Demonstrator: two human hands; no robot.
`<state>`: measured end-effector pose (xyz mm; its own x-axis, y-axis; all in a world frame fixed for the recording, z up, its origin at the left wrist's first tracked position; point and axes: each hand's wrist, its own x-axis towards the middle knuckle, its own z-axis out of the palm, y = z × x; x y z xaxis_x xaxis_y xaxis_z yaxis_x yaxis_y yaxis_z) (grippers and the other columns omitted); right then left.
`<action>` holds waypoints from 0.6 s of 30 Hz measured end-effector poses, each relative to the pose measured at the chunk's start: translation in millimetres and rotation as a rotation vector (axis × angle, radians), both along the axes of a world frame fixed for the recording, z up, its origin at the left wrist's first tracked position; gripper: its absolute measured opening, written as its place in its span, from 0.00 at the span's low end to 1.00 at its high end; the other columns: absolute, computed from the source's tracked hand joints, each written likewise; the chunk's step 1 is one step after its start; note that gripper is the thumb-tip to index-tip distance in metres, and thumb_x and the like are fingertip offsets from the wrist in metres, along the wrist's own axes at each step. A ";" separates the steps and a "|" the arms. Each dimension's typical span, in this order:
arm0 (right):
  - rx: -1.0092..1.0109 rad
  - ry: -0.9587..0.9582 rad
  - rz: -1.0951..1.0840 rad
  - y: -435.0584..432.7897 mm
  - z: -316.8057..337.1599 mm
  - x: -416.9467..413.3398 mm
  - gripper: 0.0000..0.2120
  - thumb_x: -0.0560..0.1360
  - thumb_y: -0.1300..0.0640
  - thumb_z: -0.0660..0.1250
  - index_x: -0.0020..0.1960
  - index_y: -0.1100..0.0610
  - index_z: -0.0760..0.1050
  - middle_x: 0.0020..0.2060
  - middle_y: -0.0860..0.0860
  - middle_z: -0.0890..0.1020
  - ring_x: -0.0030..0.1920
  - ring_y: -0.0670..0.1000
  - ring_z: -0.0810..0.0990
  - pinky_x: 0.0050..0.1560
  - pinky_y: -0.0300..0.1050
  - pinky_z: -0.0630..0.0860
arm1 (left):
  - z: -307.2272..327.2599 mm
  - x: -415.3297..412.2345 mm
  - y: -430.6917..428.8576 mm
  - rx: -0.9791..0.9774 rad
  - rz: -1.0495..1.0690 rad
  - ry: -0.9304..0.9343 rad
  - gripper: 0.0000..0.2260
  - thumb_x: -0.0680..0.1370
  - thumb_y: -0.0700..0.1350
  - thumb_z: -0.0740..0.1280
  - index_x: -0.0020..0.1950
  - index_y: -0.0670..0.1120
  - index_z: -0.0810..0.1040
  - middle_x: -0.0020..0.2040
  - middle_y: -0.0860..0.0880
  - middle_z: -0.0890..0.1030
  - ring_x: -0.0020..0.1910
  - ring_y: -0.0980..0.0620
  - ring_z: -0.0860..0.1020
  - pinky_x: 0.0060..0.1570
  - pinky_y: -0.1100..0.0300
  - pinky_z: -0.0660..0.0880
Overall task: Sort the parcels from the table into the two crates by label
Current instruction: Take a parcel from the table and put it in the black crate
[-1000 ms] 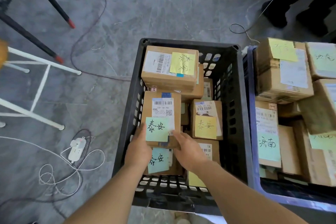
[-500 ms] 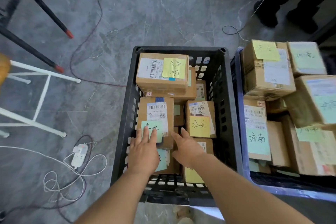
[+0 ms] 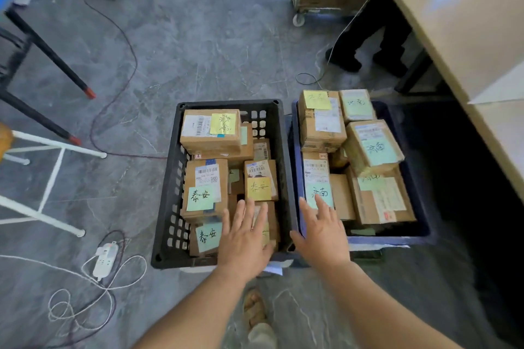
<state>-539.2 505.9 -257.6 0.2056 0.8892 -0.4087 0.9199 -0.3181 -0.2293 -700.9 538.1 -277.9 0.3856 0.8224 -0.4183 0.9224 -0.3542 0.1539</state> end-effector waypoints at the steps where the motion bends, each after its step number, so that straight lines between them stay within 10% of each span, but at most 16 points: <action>1: 0.018 -0.015 -0.015 -13.8 6.3 8.4 0.34 0.80 0.42 0.58 0.79 0.48 0.46 0.79 0.55 0.48 0.77 0.56 0.52 0.74 0.51 0.55 | 5.9 9.4 -11.6 0.010 -0.026 0.011 0.35 0.81 0.61 0.52 0.78 0.52 0.33 0.77 0.46 0.33 0.77 0.45 0.33 0.73 0.43 0.32; 18: 0.243 -0.195 -0.365 -315.0 108.3 148.1 0.38 0.76 0.34 0.61 0.78 0.39 0.44 0.79 0.53 0.42 0.78 0.56 0.39 0.76 0.60 0.40 | 124.1 179.9 -225.7 0.280 -0.471 -0.022 0.34 0.80 0.66 0.46 0.78 0.53 0.33 0.78 0.46 0.34 0.77 0.45 0.33 0.73 0.40 0.34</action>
<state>-391.1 190.9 -149.3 0.5743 0.8096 -0.1212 0.7912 -0.5869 -0.1716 -521.0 312.3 -153.7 0.7451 0.6377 -0.1954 0.6520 -0.7582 0.0119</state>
